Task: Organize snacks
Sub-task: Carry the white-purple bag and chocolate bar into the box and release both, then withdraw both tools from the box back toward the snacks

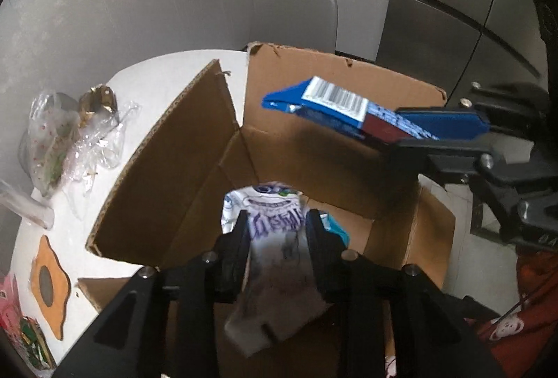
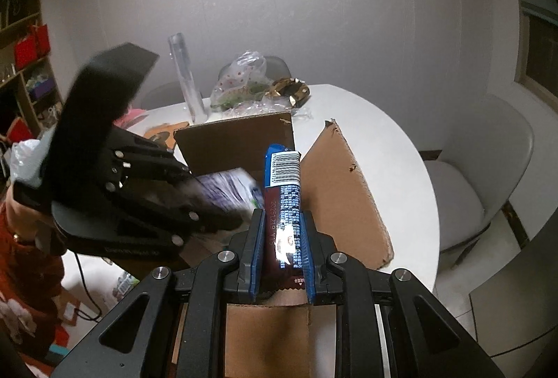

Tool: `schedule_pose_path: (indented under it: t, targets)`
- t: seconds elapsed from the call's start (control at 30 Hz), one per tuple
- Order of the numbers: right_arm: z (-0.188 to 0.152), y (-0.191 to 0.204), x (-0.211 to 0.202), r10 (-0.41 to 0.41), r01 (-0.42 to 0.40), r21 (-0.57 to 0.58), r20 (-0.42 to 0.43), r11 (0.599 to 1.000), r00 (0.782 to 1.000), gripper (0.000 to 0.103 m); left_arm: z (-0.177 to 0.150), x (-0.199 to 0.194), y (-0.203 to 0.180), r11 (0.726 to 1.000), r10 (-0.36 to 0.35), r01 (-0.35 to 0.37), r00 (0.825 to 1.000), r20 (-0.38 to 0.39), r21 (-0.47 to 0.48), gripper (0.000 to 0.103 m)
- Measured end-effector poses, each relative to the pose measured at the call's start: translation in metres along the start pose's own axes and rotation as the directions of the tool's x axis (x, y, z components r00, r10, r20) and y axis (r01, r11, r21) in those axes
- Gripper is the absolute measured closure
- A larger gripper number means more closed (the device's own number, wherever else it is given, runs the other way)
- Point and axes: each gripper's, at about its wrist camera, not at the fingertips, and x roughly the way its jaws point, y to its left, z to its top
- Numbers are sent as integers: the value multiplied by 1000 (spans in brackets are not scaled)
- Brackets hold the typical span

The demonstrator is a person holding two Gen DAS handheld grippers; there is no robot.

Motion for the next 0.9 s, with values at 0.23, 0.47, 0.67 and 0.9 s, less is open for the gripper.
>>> schedule_pose_path:
  t: [0.23,0.47,0.67,0.9]
  targets:
    - [5,4,17,31,-31,10,-44,999,999,88,-2,-25,10,999,5,-3,998,70,-34,60]
    - [8,34,43,42,-52,-75,-126,996,991,88,-18,-61,26,996,28,-13,986,162,-93,34]
    - [16,58,71,57,-78,-118,-171,990,984,86,-37,-90,37,990,73,-46,977,201,-134,25]
    - [11,66,88,50,-78,-112,-239,991,970,78,-63,-110,50,980,116,-76,970,213,-186,24]
